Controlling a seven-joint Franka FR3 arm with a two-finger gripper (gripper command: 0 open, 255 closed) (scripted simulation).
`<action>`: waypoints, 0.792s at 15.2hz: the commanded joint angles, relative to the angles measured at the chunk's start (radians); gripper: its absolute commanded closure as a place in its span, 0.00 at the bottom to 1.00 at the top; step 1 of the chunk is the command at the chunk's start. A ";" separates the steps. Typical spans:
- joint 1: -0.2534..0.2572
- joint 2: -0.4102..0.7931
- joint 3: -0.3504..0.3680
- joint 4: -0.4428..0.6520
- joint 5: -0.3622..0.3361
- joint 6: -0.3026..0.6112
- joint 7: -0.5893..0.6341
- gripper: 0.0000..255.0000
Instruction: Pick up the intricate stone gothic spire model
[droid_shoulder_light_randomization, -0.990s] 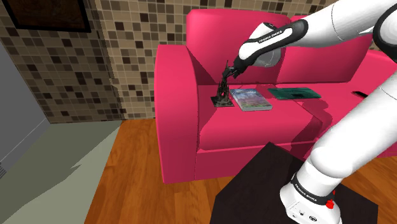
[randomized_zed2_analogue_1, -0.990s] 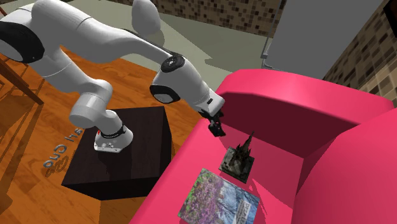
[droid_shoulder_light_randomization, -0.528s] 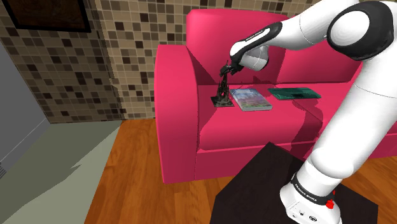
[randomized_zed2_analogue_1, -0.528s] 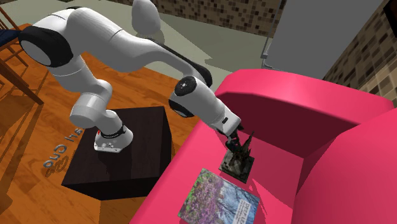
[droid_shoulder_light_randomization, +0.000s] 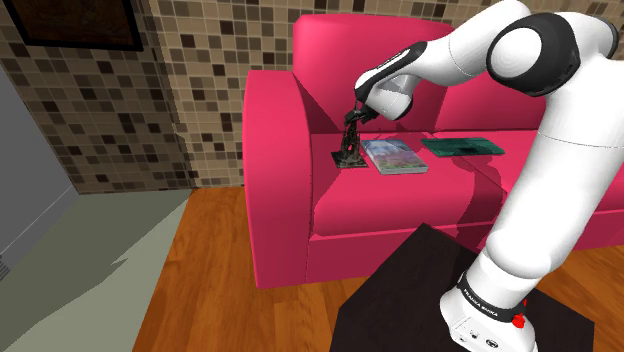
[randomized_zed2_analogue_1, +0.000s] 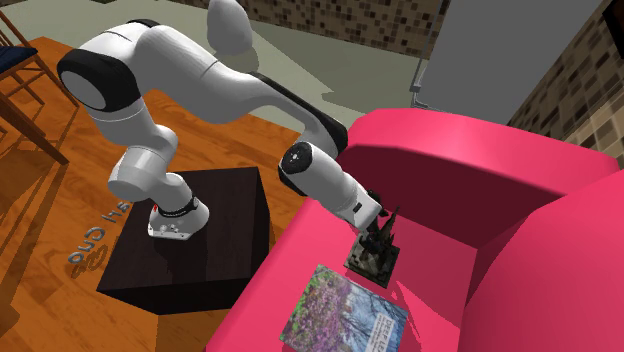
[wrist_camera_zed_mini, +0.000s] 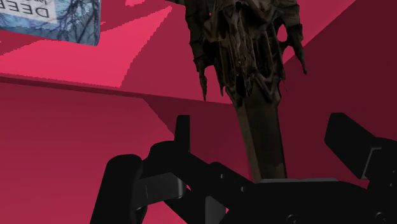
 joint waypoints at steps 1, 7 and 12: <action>-0.011 0.015 0.016 0.001 0.042 0.014 -0.038 0.00; -0.011 0.015 0.016 0.001 0.040 0.014 -0.037 1.00; -0.011 0.014 0.016 0.000 0.040 0.014 -0.037 1.00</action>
